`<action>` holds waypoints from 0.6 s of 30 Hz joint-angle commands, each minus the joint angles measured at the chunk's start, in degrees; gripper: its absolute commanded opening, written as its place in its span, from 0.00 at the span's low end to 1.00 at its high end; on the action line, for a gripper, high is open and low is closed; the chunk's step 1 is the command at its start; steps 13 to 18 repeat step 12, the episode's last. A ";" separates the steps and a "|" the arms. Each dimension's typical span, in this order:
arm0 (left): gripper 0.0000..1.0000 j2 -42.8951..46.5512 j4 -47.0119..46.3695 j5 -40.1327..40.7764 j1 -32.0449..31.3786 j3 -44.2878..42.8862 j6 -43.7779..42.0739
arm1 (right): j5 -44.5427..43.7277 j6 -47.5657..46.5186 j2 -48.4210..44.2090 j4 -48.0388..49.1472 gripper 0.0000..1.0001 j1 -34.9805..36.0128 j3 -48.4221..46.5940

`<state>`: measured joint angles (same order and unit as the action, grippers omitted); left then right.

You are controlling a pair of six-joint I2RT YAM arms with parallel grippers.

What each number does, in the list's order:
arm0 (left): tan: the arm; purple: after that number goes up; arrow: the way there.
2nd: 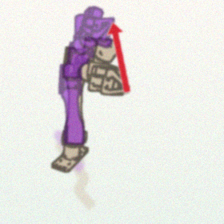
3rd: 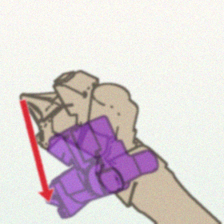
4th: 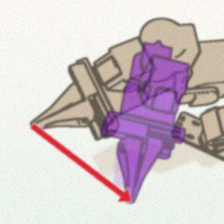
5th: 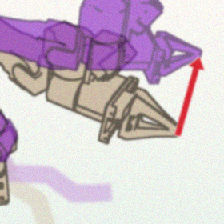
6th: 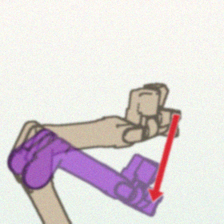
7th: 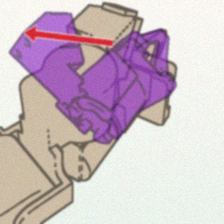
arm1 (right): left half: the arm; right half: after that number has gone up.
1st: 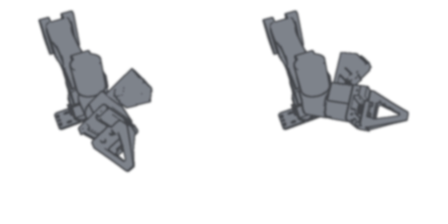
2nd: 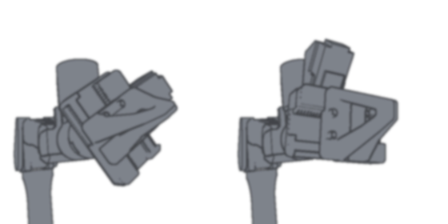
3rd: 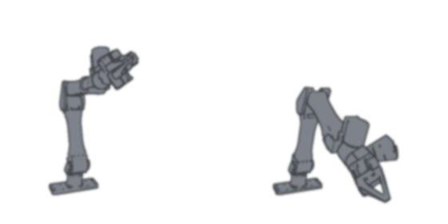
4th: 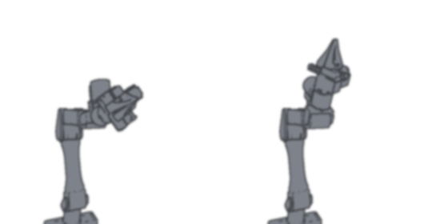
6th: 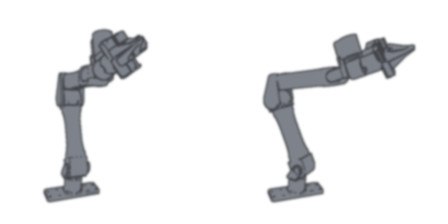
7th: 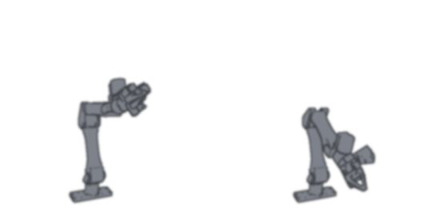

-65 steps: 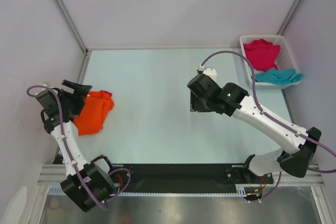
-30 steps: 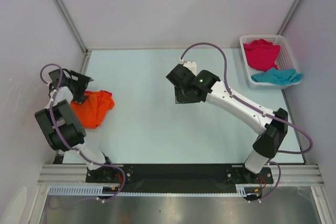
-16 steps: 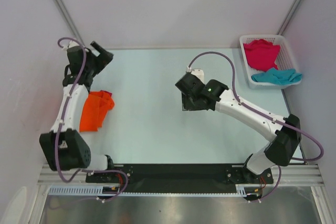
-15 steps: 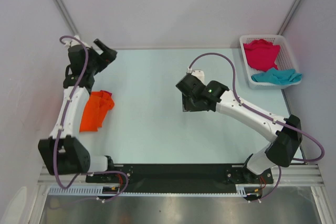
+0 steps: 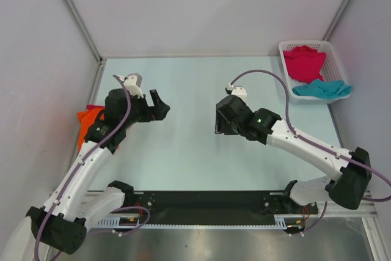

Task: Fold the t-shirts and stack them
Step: Put the neatly folded tshirt into the corner of the board with the left arm

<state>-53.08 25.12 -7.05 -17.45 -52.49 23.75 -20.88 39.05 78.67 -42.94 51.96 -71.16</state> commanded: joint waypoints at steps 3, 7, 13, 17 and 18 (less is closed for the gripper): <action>1.00 -5.18 6.86 10.70 -11.27 -9.11 -13.87 | -0.38 4.45 -3.71 5.32 0.60 -0.64 3.75; 0.99 -7.48 8.71 15.31 -13.92 -9.04 -14.96 | -0.21 4.90 -1.51 4.18 0.57 -0.29 2.08; 1.00 -5.64 6.34 13.56 -14.10 -5.44 -15.13 | -5.04 5.77 0.16 3.56 0.57 1.21 1.11; 1.00 -5.64 6.34 13.56 -14.10 -5.44 -15.13 | -5.04 5.77 0.16 3.56 0.57 1.21 1.11; 1.00 -5.64 6.34 13.56 -14.10 -5.44 -15.13 | -5.04 5.77 0.16 3.56 0.57 1.21 1.11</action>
